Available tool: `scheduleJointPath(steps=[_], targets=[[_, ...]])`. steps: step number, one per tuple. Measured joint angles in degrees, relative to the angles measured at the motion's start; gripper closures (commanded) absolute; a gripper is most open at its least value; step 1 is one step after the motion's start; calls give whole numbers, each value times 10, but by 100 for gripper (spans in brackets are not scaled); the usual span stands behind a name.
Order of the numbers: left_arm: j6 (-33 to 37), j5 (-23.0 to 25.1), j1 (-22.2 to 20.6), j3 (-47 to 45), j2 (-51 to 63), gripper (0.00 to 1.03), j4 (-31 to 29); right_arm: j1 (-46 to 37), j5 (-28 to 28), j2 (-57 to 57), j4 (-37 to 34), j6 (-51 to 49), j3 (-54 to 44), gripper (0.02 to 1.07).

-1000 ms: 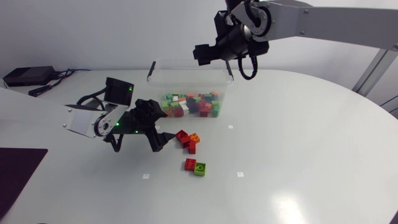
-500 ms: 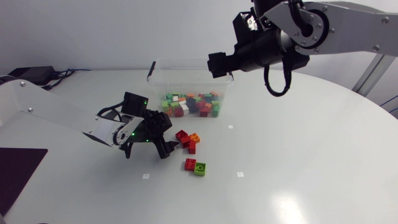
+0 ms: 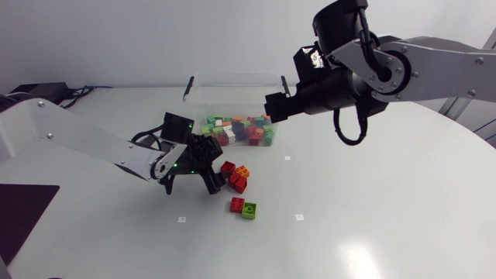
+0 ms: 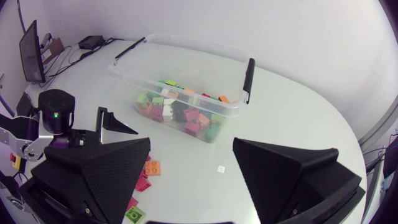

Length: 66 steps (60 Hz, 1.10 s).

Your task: Place the duplo bricks in the container

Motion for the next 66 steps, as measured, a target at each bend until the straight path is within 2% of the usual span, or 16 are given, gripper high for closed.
scheduleJointPath(steps=[16, 25, 30, 39, 48, 52, 53, 54, 66], targets=[[-11, 2, -8, 15, 32, 8, 5, 7, 0, -2, 8, 0, -17, 11], [-30, -2, -12, 28, 43, 13, 5, 9, 0, -2, 8, 0, -19, 11], [-39, -12, -14, 38, 49, 25, 1, 10, 0, -2, 12, 0, -19, 11], [-62, -17, -14, 62, 55, 43, -41, 13, 0, -2, 16, 0, -20, 11], [-77, -26, -14, 78, 55, 46, -83, 17, 0, -2, 18, 0, -26, 11], [-78, -26, -14, 85, 55, 61, -99, 18, 0, -2, 19, 0, -26, 11], [-78, -26, -14, 86, 55, 62, -104, 18, 0, -2, 19, 0, -26, 11], [-78, -26, -14, 87, 55, 71, -106, 19, 0, -2, 19, 0, -26, 11], [-80, -28, -14, 92, 51, 73, -130, 26, 0, -2, 21, 0, -34, 11]])
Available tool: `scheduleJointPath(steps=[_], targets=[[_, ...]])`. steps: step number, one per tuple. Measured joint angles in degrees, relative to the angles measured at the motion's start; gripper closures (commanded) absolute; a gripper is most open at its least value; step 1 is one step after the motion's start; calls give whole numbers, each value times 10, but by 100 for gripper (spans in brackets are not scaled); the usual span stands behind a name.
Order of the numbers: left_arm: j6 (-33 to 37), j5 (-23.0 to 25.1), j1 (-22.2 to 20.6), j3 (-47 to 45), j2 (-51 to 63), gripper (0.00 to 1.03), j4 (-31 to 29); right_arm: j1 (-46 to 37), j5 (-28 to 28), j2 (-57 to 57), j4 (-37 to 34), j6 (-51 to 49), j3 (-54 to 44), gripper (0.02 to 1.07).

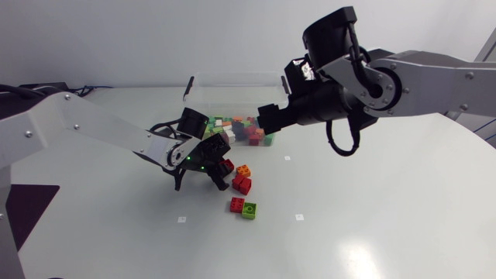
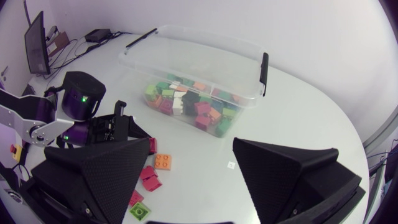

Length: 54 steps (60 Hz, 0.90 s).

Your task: Place the duplo bricks in the container

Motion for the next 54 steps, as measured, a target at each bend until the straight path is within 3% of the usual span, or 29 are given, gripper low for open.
scheduleJointPath(steps=[21, 54], targets=[[16, 3, 33, -54, -82, 73, -43, 40, -14, 17, -9, 0, -24, 11], [15, 48, 112, -115, -285, 72, -17, 45, -43, 213, -9, -12, 62, 12]])
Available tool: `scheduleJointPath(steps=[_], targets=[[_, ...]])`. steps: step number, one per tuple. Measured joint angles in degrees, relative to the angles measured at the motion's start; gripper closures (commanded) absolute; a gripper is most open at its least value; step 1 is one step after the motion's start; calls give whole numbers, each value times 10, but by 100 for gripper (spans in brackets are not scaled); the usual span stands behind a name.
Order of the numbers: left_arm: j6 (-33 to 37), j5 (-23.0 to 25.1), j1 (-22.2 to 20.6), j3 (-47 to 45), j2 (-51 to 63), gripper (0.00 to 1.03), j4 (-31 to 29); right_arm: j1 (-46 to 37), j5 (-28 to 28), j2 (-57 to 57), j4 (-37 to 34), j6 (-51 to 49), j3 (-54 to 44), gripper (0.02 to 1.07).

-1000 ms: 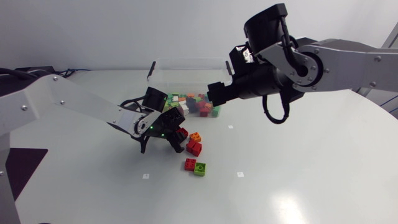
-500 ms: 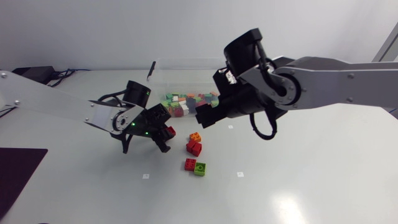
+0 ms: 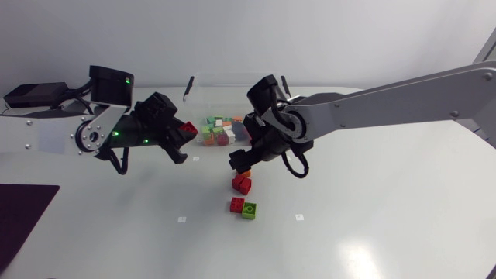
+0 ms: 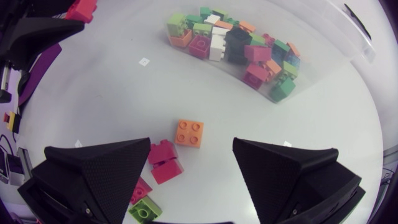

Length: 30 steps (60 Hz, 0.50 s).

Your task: Place the duplo bricks in the container

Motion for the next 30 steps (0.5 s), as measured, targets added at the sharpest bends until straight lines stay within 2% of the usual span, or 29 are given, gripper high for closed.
scheduleJointPath(steps=[10, 30], targets=[[-24, 13, 14, 17, -8, 72, 3, 0, 0, 51, -11, -5, 50, 13], [-69, 15, 14, 88, -2, 72, 25, 3, 0, 109, -43, -18, 92, 17]])
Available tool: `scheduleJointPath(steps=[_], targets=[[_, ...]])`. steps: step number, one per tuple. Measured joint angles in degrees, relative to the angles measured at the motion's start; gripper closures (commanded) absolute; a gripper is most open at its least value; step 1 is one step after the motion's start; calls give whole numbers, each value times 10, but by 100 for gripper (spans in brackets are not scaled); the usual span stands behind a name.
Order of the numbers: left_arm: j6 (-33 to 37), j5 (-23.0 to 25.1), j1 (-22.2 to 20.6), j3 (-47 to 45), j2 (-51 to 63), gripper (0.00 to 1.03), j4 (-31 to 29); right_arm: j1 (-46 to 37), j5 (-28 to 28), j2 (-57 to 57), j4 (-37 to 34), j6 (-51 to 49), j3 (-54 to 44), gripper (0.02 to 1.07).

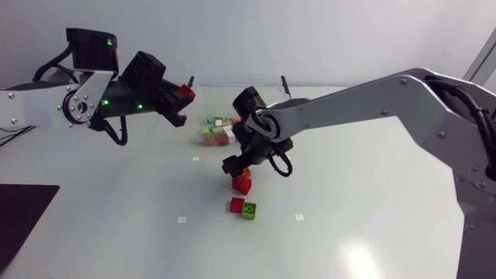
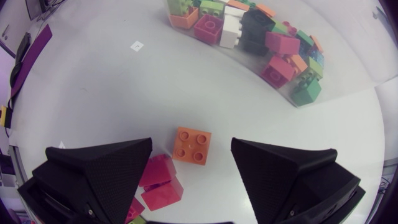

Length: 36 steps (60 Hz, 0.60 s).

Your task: Place the duplo bricks in the container

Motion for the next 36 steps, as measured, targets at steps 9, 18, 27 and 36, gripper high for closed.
scheduleJointPath(steps=[9, 18, 27, 36], targets=[[-6, 0, 0, 26, 14, 72, 3, 0, 0, 14, -5, 0, 12, 31], [-19, 0, 0, 54, 36, 72, 4, 0, 0, 28, -18, 0, 26, 40], [-28, 0, 0, 82, 69, 71, 4, 0, 0, 36, -28, 0, 37, 48], [-34, 0, 0, 106, 94, 71, 3, 0, -3, 36, -32, 0, 37, 55]])
